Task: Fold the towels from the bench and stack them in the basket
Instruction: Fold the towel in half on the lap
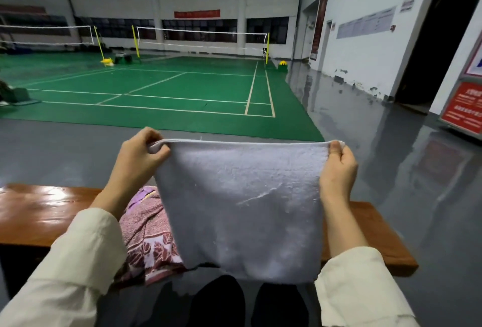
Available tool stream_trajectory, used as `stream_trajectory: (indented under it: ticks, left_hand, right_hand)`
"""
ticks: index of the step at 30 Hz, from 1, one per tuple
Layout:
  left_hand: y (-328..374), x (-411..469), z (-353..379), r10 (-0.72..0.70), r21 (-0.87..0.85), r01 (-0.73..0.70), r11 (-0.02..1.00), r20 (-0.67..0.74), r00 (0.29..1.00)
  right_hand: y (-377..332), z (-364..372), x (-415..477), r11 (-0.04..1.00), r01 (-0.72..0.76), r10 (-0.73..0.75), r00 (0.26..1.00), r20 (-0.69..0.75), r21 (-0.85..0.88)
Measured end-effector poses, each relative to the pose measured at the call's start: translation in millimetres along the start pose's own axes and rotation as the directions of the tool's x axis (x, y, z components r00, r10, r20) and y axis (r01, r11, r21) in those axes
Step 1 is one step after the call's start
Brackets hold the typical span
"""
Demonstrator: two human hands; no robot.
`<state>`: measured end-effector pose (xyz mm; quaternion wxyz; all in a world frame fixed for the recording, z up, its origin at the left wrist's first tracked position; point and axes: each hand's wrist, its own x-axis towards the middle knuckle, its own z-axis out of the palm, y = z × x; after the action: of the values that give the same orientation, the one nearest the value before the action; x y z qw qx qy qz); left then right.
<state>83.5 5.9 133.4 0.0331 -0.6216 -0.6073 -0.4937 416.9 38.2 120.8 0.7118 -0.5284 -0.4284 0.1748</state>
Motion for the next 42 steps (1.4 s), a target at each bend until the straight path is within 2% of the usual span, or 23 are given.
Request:
stream_trajectory:
  ticks: [2,4,6,8,12,15,18,23,27,32,36,38,40,42]
  left_hand:
    - [-13.7,1.5,11.8,-0.146,-0.14,0.149,0.979,0.034,0.989]
    - [-25.3,2.8,28.6,-0.283,-0.31,0.302,0.902,0.108,0.953]
    - [-27.3,11.2,44.6,-0.363,-0.404,0.384,0.83,0.132,0.922]
    - [-17.1,33.5,54.1,-0.365,-0.477,0.357,0.804,0.078,0.928]
    - [20.8,93.7,46.8,-0.256,-0.564,0.172,0.808,-0.073,0.964]
    - [30.0,105.3,42.1,-0.179,-0.544,0.087,0.835,-0.118,0.977]
    - [12.6,75.3,51.5,-0.146,-0.482,0.078,0.872,-0.105,0.984]
    - [-49.6,-33.9,78.2,-0.214,-0.374,0.222,0.9,0.064,0.975]
    - [-90.7,-114.6,96.5,-0.313,-0.279,0.36,0.89,0.2,0.929]
    - [-101.1,-152.9,112.4,-0.413,-0.216,0.461,0.861,0.235,0.88]
    - [-104.1,-141.0,122.2,-0.378,-0.204,0.448,0.871,0.303,0.875]
    - [-104.0,-130.2,128.2,-0.384,-0.237,0.466,0.852,0.322,0.865]
    - [-102.5,-120.1,135.0,-0.361,-0.239,0.45,0.861,0.337,0.87]
    - [-100.0,-114.9,142.1,-0.347,-0.258,0.447,0.857,0.352,0.869]
  right_hand:
    - [7.1,7.3,3.9,0.998,-0.057,0.057,0.998,0.038,0.009]
    - [17.8,18.1,8.3,0.988,-0.151,0.146,0.985,0.089,0.044]
    - [23.3,28.7,15.8,0.977,-0.21,0.205,0.974,0.092,0.046]
    - [16.0,36.5,32.7,0.979,-0.192,0.189,0.98,0.058,0.064]
    - [-16.2,45.5,72.6,0.983,-0.106,0.117,0.991,-0.071,0.149]
    - [-20.2,42.1,79.9,0.985,-0.067,0.091,0.985,-0.147,0.159]
    - [-0.4,33.1,61.6,0.987,-0.089,0.109,0.982,-0.151,0.134]
    - [75.9,7.2,-9.1,0.968,-0.251,0.251,0.963,-0.093,0.01]
    - [127.3,-19.6,-66.4,0.929,-0.362,0.357,0.931,-0.073,-0.072]
    - [168.7,-32.6,-98.6,0.879,-0.451,0.444,0.892,-0.08,-0.151]
    - [186.6,-23.6,-91.0,0.872,-0.409,0.417,0.908,-0.026,-0.268]
    - [186.9,-6.5,-88.4,0.885,-0.309,0.341,0.939,0.033,-0.347]
    - [179.1,19.5,-96.2,0.909,-0.131,0.207,0.966,0.156,-0.395]
    - [164.8,54.3,-114.8,0.933,-0.015,0.164,0.907,0.389,-0.359]
